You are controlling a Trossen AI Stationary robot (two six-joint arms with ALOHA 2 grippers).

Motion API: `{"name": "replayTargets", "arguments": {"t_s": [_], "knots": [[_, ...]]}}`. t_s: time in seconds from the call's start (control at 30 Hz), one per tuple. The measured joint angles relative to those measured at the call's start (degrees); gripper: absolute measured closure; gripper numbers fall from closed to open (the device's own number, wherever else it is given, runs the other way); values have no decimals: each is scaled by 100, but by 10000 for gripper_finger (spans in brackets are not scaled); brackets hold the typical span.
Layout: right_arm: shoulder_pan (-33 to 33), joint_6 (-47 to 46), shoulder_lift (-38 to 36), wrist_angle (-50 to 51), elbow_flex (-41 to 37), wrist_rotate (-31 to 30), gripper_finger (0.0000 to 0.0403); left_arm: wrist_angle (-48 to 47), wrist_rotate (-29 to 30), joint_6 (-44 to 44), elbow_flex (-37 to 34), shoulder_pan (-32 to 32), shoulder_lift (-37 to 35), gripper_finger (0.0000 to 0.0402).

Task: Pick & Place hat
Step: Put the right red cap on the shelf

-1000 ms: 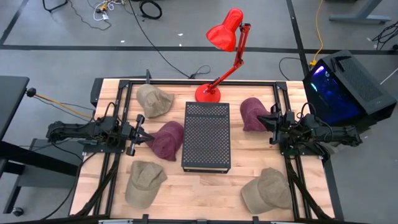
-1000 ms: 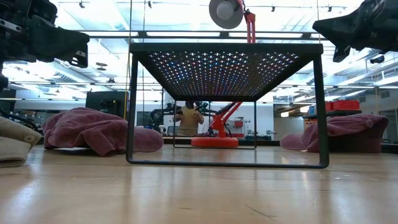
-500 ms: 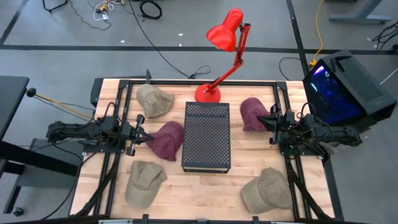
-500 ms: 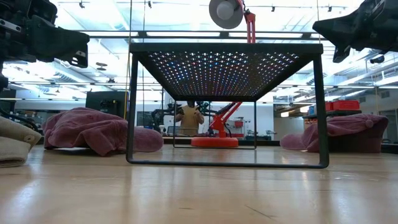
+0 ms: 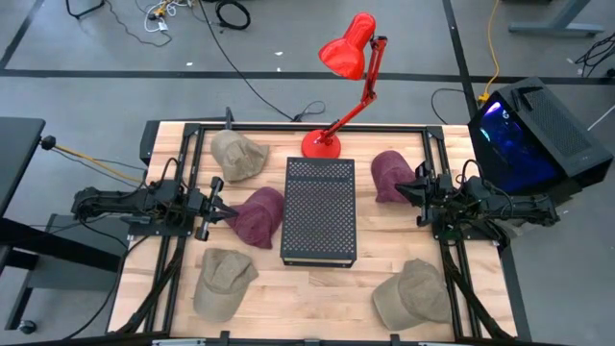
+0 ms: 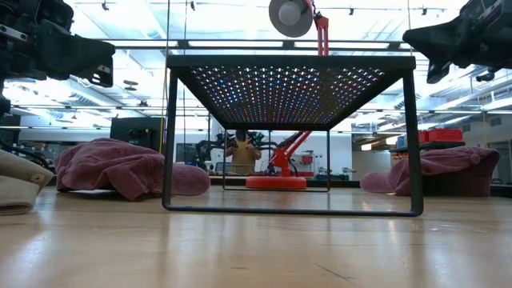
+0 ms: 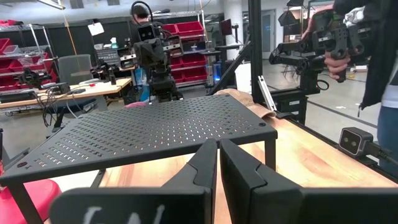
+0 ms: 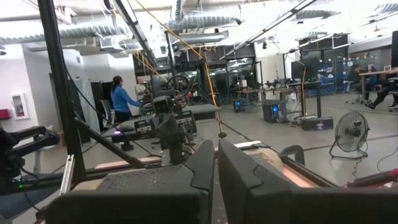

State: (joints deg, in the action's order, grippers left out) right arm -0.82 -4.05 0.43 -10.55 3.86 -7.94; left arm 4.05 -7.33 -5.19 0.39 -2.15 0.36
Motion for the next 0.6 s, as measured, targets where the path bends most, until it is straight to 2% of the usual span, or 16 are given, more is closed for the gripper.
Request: {"name": "replayTargets", "arguments": {"t_s": [0.6], "knots": [[0, 37, 28, 7, 0, -15, 376, 0, -1, 0, -1, 0, 0, 376]]}}
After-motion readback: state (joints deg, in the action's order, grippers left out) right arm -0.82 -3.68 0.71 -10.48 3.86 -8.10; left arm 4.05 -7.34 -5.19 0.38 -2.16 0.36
